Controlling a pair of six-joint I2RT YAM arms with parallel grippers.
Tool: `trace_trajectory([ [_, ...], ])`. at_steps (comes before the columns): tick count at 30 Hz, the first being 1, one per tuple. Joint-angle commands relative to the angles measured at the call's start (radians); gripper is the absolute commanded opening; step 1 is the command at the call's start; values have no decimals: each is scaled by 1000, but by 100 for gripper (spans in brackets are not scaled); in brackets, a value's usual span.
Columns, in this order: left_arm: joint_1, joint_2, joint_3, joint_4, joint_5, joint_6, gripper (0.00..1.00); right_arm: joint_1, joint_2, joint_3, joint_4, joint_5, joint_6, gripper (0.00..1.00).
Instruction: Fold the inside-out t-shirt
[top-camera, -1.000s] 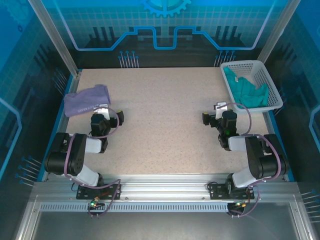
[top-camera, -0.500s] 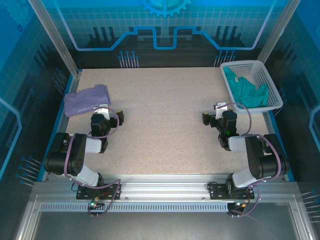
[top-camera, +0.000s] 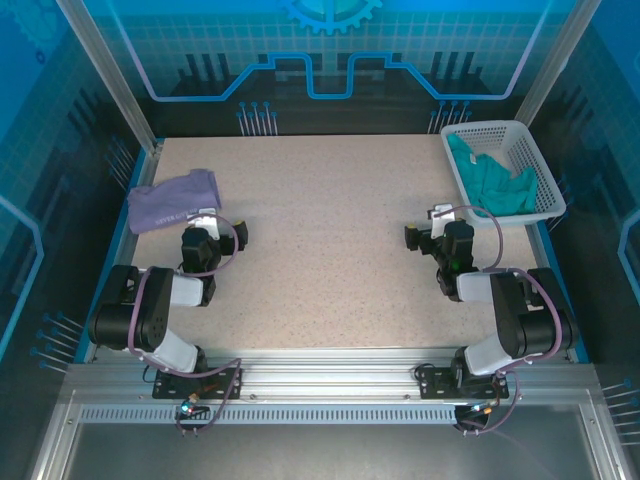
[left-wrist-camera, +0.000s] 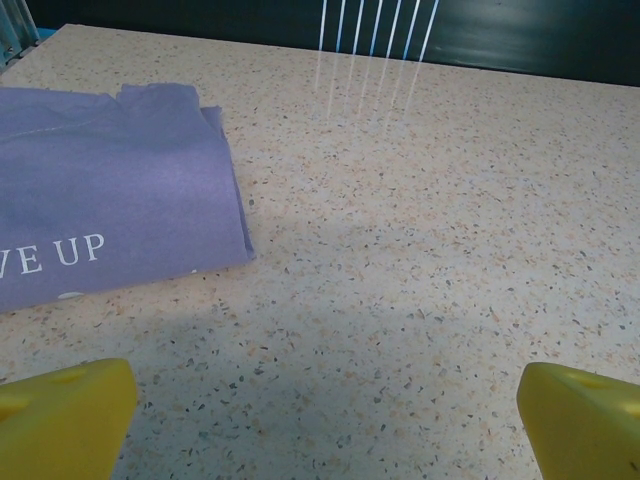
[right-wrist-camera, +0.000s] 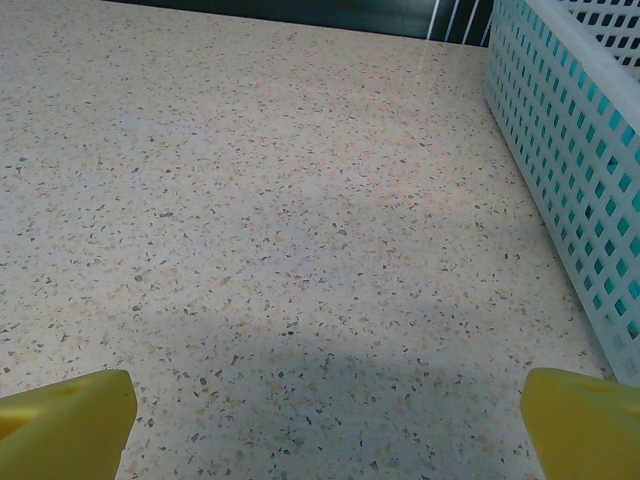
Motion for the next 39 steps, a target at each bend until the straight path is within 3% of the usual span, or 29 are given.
trace_trajectory([
  [1,6,-62,-24,28,18,11,99,11,-62,43,-92,45,5,100],
  [5,4,-251,10,-206,28,10,99,33,-209,162,-383,53,23,100],
  [7,6,-348,83,-424,11,-104,99,54,-265,212,-489,-10,46,99],
  [11,-6,-398,150,-495,240,-276,99,166,-305,317,-642,2,29,99],
  [13,-44,-386,205,-531,302,-382,98,149,-308,383,-713,33,84,100],
  [15,-103,-361,270,-595,325,-420,98,66,-286,463,-809,67,180,100],
  [19,-234,-295,402,-749,292,-404,99,-127,-148,663,-1010,152,321,100],
  [25,-322,-210,490,-816,285,-387,99,-285,160,933,-1159,169,395,98],
  [34,-347,-171,509,-891,249,-384,99,-345,665,1441,-1456,174,347,96],
  [39,-348,-181,495,-931,213,-372,99,-359,815,1601,-1543,170,307,93],
])
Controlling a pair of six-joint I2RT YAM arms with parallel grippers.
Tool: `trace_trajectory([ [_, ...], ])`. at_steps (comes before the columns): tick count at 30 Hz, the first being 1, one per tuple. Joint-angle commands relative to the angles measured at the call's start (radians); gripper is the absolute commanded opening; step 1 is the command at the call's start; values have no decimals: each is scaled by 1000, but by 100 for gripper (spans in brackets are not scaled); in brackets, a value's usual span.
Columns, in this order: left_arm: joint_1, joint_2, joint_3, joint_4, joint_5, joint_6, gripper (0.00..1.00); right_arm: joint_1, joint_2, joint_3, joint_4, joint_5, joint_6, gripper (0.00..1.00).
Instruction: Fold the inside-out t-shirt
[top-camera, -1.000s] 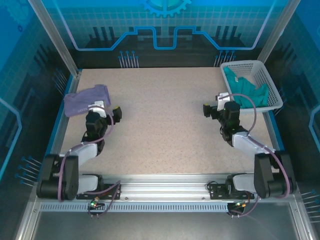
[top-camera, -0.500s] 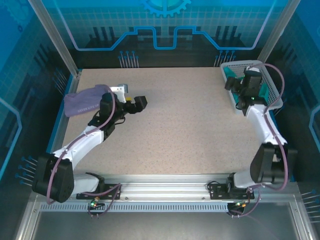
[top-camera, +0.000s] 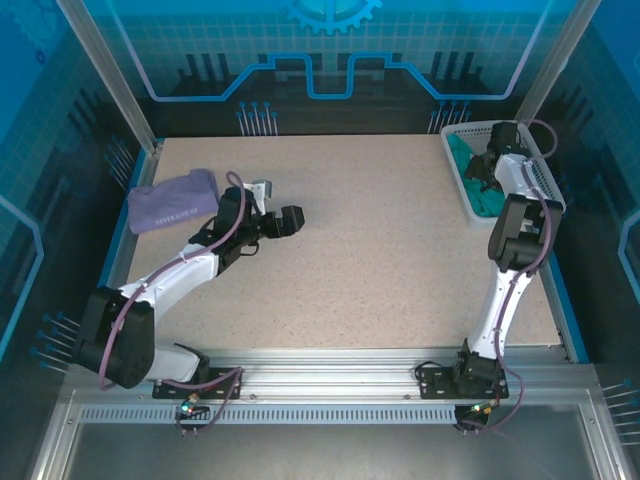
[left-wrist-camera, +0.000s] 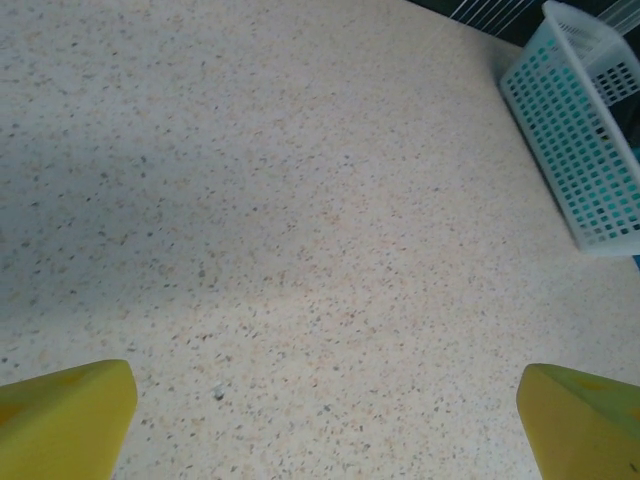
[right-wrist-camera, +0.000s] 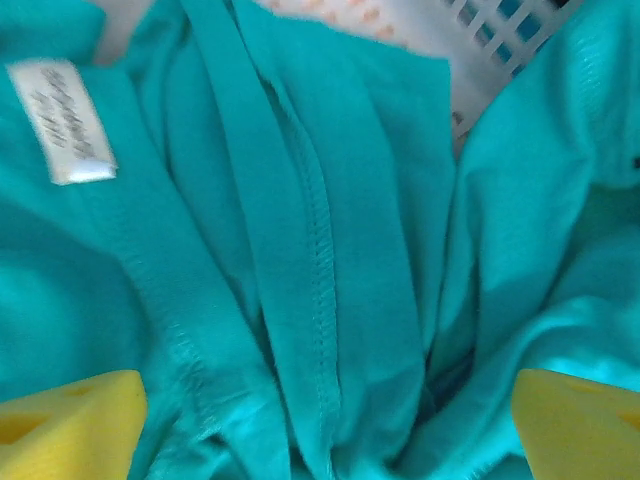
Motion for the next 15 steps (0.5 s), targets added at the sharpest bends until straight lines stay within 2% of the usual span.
trace_trajectory([
  [1,-11,-8,18,-53,-43,4,99,-26,103,126,-158,-4,-42,93],
  [3,-10,-9,16,-67,-55,6,99,-34,178,237,-234,-51,-48,90],
  [6,-10,-11,20,-87,-65,9,99,-46,234,321,-276,-111,-48,79],
  [8,-10,-13,15,-91,-69,12,99,-55,275,379,-307,-172,-47,64],
  [12,-10,-17,10,-120,-91,15,99,-72,284,404,-305,-301,-41,21],
  [13,-10,-22,9,-135,-103,15,99,-74,260,396,-292,-323,-40,14],
  [15,-9,-36,4,-159,-129,19,99,-72,182,355,-240,-341,-33,6],
])
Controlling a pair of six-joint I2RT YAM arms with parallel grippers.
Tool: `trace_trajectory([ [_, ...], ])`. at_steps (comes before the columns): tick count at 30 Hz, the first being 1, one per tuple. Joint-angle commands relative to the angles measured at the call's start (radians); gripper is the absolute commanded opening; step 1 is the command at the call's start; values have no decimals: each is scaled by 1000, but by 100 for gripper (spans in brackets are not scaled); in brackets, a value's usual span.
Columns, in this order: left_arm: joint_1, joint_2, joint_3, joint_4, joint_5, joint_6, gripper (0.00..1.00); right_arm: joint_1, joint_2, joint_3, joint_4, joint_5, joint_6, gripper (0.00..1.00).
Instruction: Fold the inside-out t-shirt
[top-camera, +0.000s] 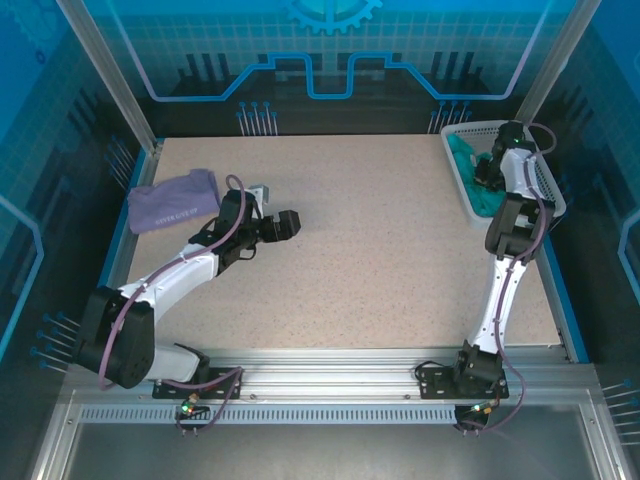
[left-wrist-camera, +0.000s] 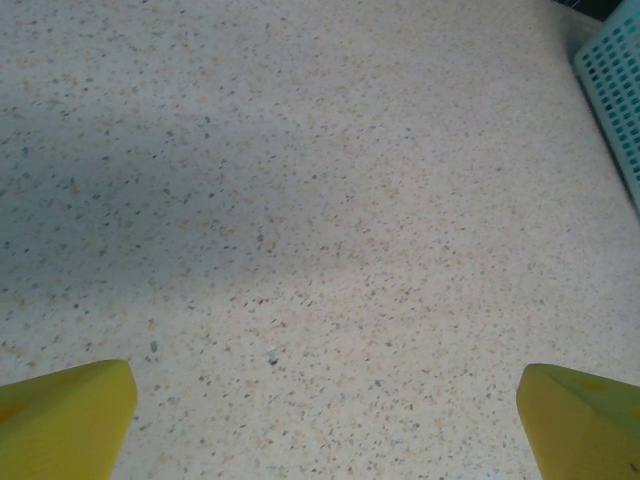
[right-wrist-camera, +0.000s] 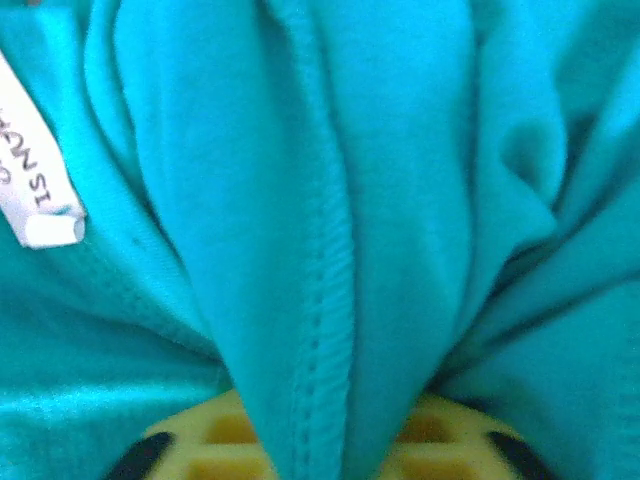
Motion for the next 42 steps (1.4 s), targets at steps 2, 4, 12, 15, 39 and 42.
trace_trajectory([
  [2,-4,-55,-11,-71,-71,17,99,-11,-180,-76,72,-102,27,0],
  [4,6,-75,-30,-70,-77,11,99,-7,-318,-142,149,-91,58,0],
  [12,58,-113,-111,1,-44,-91,99,62,-770,-671,634,-10,218,0],
  [15,68,-119,-106,-12,-27,-94,99,76,-899,-825,782,-3,282,0],
  [39,611,406,184,67,97,-350,97,773,-1247,-1148,702,-162,130,6],
  [42,628,473,243,51,99,-338,97,794,-1200,-1191,717,-211,168,6],
])
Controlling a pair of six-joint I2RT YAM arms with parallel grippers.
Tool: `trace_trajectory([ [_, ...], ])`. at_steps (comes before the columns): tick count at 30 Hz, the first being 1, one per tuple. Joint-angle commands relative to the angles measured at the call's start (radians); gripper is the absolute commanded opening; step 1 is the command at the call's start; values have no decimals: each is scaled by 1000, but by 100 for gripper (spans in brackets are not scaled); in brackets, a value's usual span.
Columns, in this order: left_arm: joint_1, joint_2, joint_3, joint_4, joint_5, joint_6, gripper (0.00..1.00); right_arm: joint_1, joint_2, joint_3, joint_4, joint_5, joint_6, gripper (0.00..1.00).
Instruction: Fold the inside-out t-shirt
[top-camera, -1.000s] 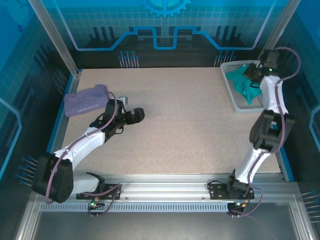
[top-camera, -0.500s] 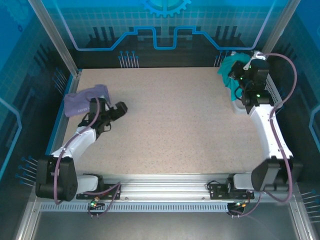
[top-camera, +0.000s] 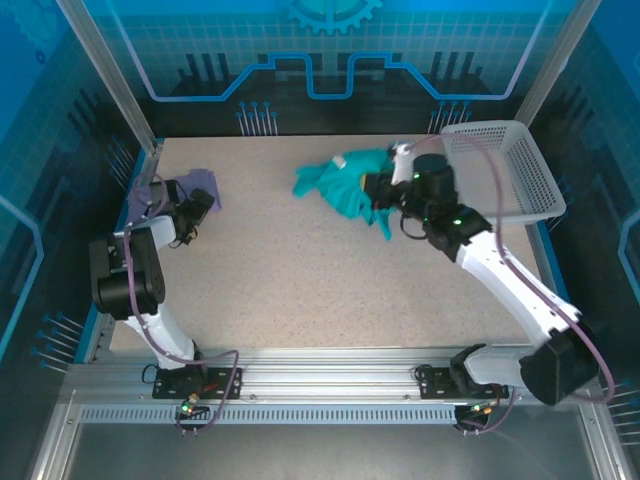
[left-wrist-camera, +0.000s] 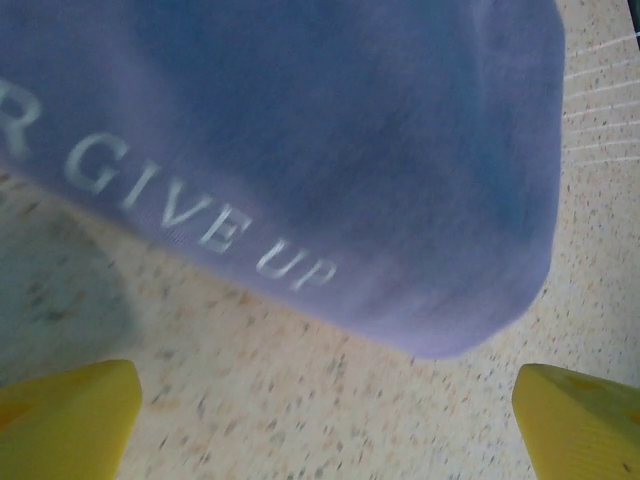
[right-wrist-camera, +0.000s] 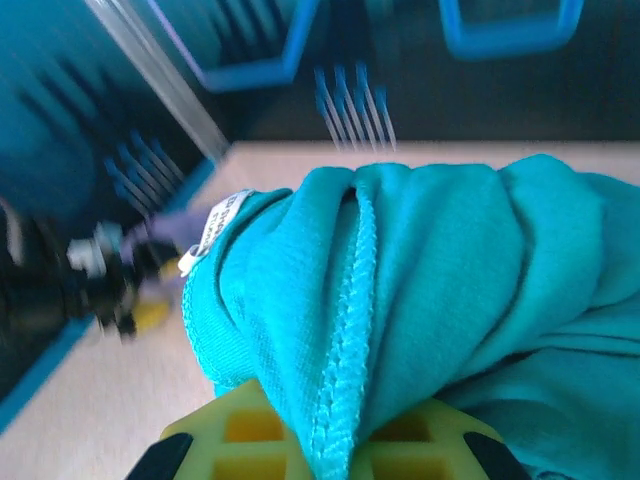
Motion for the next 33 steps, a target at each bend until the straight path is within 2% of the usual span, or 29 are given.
trace_trajectory([
  [1,26,59,76,-16,38,-13,97,26,29,-22,-4,-67,38,6],
  [15,144,174,233,-98,29,50,97,61,162,46,-37,-99,36,6],
  [24,174,237,348,-148,25,73,97,72,179,81,-90,-115,17,5],
  [28,178,200,329,-134,34,59,97,87,151,134,-172,-130,-40,6],
  [33,172,23,149,-33,65,-13,98,128,116,220,-283,-223,-91,7],
])
